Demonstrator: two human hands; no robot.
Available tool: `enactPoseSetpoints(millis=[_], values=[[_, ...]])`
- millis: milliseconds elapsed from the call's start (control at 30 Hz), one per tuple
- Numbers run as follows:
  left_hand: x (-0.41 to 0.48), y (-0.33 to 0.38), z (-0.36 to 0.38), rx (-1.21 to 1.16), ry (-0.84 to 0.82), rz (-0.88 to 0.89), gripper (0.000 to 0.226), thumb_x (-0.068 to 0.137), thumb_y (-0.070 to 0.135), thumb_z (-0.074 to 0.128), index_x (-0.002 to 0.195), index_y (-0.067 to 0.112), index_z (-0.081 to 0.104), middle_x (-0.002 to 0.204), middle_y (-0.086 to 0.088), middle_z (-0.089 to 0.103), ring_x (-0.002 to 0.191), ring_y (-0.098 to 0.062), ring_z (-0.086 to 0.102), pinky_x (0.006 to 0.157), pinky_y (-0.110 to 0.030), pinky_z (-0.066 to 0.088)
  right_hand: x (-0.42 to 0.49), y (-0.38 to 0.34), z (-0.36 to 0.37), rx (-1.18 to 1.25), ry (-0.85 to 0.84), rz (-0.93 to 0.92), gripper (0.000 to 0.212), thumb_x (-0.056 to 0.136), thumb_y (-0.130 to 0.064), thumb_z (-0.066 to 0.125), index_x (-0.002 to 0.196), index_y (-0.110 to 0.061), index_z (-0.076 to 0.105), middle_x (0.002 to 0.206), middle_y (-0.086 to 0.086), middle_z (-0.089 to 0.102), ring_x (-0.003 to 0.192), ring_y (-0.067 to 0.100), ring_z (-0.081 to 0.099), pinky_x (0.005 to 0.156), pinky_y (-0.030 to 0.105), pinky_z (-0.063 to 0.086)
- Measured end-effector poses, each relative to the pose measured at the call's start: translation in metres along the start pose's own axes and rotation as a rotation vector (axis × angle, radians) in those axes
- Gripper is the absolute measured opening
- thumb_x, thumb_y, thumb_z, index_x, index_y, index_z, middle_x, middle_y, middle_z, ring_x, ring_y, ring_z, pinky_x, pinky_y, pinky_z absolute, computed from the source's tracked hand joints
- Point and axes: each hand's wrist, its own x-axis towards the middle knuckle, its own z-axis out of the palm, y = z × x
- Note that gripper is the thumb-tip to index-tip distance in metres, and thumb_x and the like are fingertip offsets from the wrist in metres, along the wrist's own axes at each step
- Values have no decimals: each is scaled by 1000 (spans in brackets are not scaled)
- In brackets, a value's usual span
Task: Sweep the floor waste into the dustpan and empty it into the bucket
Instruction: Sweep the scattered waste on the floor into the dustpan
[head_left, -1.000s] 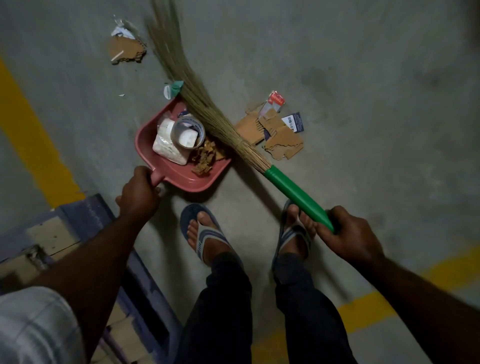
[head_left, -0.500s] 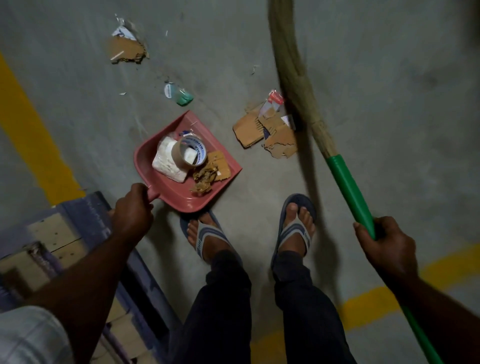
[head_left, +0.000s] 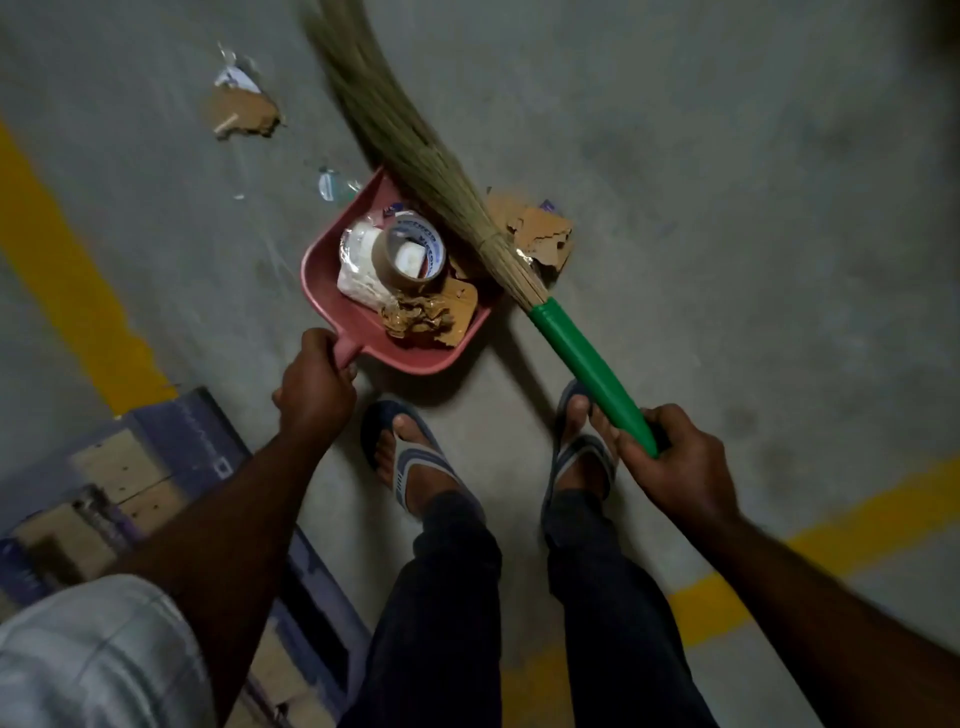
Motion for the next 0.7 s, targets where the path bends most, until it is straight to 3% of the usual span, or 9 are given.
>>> enactPoseSetpoints(millis=[200, 367, 700], values=[[-13, 21, -60, -95, 89, 36, 29, 91, 23, 63, 110, 25, 41, 106, -12, 65, 95, -39, 61, 83, -51, 49, 8, -50, -45, 150, 98, -5, 29, 79, -37, 78, 98, -19, 64, 78, -1, 68, 72, 18, 65, 65, 32, 53], [-29, 55, -133, -130, 147, 57, 31, 90, 23, 65, 111, 24, 42, 106, -12, 66, 96, -39, 62, 82, -49, 49, 5, -106, -103, 189, 124, 1, 30, 81, -40, 77, 96, -18, 64, 74, -2, 65, 68, 17, 62, 60, 24, 42], [-134, 136, -299, -101, 181, 58, 32, 90, 21, 65, 116, 22, 48, 111, -11, 66, 103, -38, 59, 89, -49, 46, -73, -200, -255, 255, 145, -48, 37, 83, -39, 74, 114, -22, 61, 77, -6, 59, 73, 20, 60, 68, 29, 49]])
